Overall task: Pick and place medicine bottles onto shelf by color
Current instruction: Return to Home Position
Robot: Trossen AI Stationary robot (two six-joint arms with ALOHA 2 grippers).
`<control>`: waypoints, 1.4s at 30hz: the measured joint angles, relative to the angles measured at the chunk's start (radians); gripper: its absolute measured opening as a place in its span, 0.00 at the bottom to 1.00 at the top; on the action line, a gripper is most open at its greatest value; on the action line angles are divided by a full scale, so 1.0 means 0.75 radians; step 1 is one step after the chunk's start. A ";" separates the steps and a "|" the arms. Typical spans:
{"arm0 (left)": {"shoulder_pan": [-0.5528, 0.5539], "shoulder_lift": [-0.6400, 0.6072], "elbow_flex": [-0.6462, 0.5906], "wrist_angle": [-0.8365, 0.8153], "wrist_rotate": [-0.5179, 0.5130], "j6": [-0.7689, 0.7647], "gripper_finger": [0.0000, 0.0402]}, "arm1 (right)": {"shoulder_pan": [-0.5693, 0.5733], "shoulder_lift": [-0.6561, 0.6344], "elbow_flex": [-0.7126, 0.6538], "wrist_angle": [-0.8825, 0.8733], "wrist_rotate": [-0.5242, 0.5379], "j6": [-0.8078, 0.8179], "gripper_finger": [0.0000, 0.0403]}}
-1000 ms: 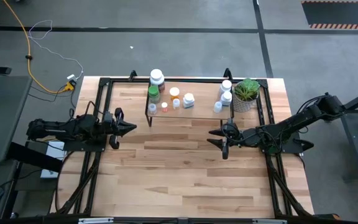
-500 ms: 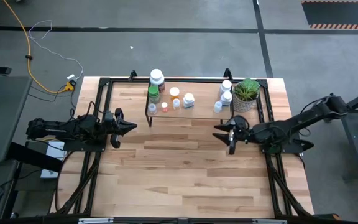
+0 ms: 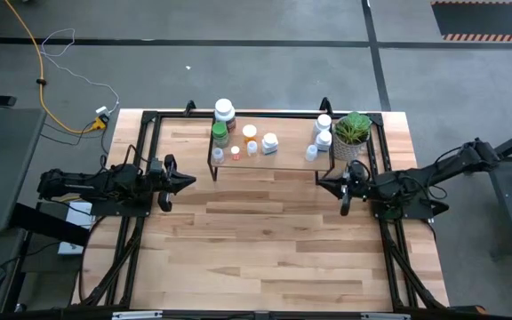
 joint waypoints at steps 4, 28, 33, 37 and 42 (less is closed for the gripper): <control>0.000 0.000 0.000 0.000 0.000 0.000 0.00 | -0.078 -0.086 -0.103 0.118 -0.138 -0.015 0.04; 0.000 0.000 0.000 0.000 0.001 0.001 0.00 | -0.395 -0.520 -0.317 0.122 -0.620 -0.186 0.00; 0.000 0.000 0.000 0.000 0.001 0.001 0.00 | -0.375 -0.602 -0.388 0.126 -0.562 -0.228 0.00; 0.001 0.001 0.000 0.000 0.001 0.001 0.00 | -0.378 -0.649 -0.392 0.065 -0.518 -0.240 0.00; 0.000 0.001 0.000 0.000 0.001 0.001 0.00 | -0.378 -0.680 -0.392 0.017 -0.532 -0.314 0.00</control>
